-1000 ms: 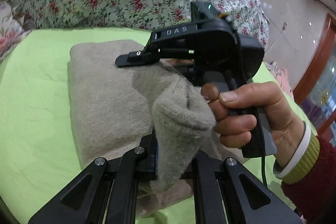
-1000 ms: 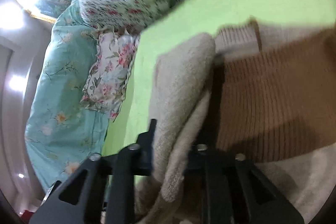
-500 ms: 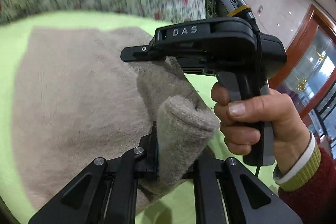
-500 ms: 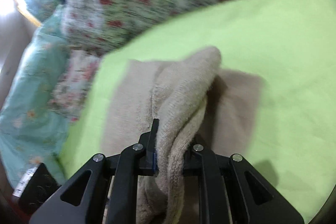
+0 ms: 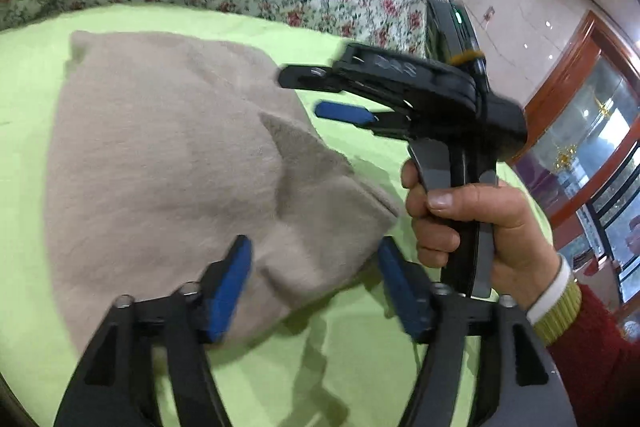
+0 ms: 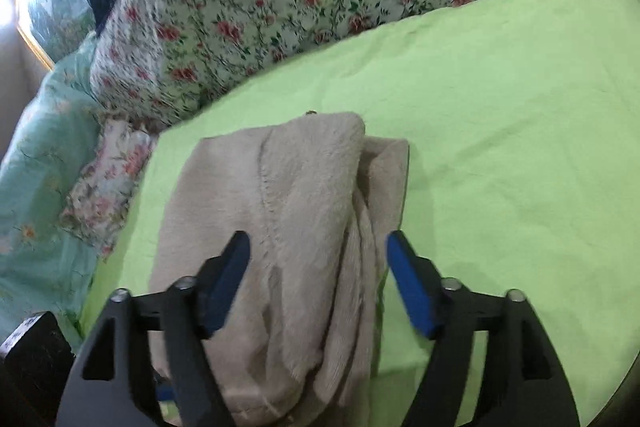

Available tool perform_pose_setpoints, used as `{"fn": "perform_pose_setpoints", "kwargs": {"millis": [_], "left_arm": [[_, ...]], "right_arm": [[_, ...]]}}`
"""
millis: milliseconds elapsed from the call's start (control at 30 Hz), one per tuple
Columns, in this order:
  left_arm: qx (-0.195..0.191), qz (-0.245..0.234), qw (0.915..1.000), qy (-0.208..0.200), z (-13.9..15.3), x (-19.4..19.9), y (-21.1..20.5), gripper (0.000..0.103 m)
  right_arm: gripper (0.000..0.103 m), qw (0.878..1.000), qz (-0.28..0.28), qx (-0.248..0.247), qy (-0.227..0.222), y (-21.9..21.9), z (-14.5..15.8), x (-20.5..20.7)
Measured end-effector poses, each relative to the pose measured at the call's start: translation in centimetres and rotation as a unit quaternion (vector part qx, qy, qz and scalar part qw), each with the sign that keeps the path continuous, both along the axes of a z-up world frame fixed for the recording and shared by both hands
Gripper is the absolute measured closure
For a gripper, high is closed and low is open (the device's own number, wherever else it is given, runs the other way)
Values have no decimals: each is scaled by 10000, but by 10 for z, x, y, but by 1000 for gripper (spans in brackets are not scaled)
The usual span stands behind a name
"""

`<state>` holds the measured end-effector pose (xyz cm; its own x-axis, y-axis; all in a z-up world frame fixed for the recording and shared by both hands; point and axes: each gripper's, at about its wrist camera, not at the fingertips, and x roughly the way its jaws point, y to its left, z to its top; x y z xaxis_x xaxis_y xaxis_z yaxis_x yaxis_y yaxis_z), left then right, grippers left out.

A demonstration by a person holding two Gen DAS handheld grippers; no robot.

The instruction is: Fold small clothes

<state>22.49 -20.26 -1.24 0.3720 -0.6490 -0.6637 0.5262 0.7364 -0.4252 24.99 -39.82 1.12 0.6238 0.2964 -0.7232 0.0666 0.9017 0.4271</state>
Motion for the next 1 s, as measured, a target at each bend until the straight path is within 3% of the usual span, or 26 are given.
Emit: {"fn": "perform_pose_setpoints", "kwargs": {"millis": [67, 200, 367, 500, 767, 1000], "left_arm": [[-31, 95, 10000, -3, 6, -5, 15, 20], [-84, 488, 9988, 63, 12, -3, 57, 18], [-52, 1022, 9941, 355, 4, 32, 94, 16], [-243, 1280, 9889, 708, -12, 65, 107, 16], [-666, 1281, 9800, 1370, -49, 110, 107, 13], [-700, 1179, 9800, 1443, -61, 123, 97, 14]], "right_arm": [[21, 9999, 25, 139, 48, -1, 0, -8], [19, 9991, 61, 296, 283, -2, -8, -19], [18, 9979, 23, 462, 456, -6, -22, -23], [18, 9964, 32, 655, 530, -7, -30, -17], [18, 9952, 107, 747, 621, -7, -41, -2], [18, 9951, 285, 563, 755, 6, -48, 11]]}}
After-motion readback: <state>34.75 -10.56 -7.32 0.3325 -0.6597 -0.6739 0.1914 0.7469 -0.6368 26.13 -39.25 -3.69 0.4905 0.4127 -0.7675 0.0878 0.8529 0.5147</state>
